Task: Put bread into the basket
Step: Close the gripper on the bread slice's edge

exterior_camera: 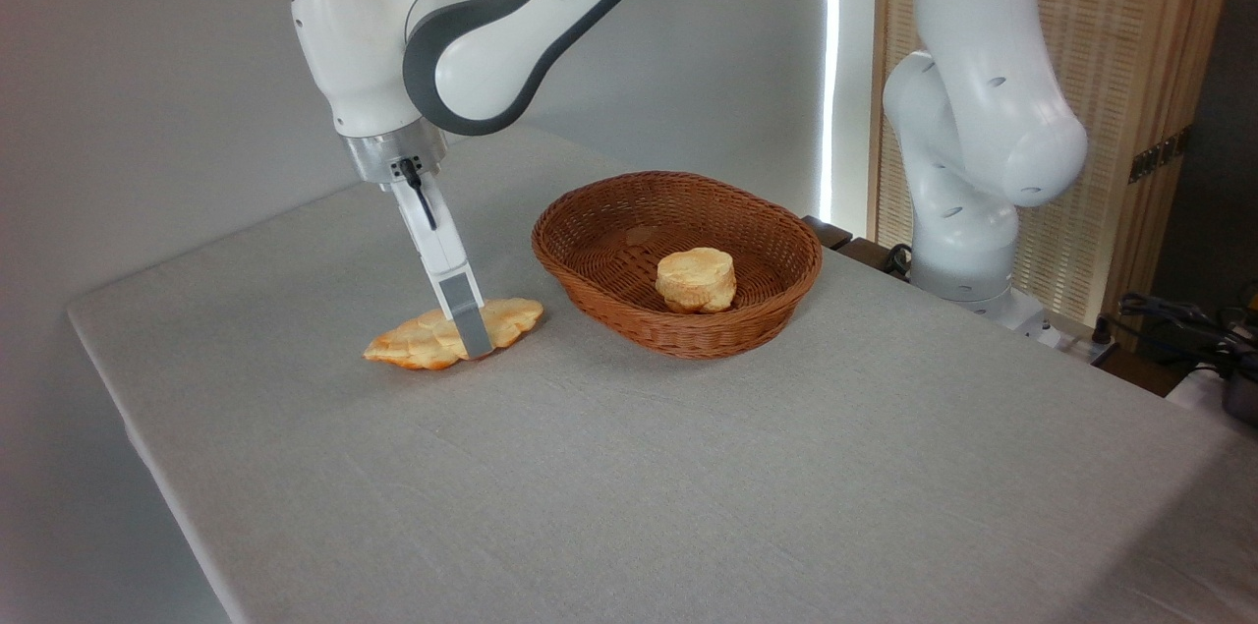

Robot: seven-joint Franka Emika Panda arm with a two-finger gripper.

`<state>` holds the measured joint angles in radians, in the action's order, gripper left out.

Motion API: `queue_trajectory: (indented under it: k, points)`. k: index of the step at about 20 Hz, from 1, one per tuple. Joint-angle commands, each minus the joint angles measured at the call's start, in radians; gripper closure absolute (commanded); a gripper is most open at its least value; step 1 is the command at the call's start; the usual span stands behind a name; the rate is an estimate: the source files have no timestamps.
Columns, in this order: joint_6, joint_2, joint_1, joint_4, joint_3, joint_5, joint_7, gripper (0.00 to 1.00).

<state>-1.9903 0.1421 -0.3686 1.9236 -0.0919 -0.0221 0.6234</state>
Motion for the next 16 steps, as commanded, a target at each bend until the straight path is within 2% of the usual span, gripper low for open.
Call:
queue_trajectory:
  k: [1,5,7,14,16]
  points:
    - [-0.022,0.010,0.002,-0.008,0.003,0.021,0.006,0.46]
    - [-0.022,0.008,0.000,-0.008,0.001,0.021,0.004,0.46]
    - [-0.024,0.007,0.000,-0.009,0.001,0.021,0.002,0.62]
    - [-0.024,-0.001,0.002,-0.009,0.003,0.021,0.004,0.61]
    - [-0.022,-0.025,0.002,-0.009,0.003,0.019,-0.002,0.61]
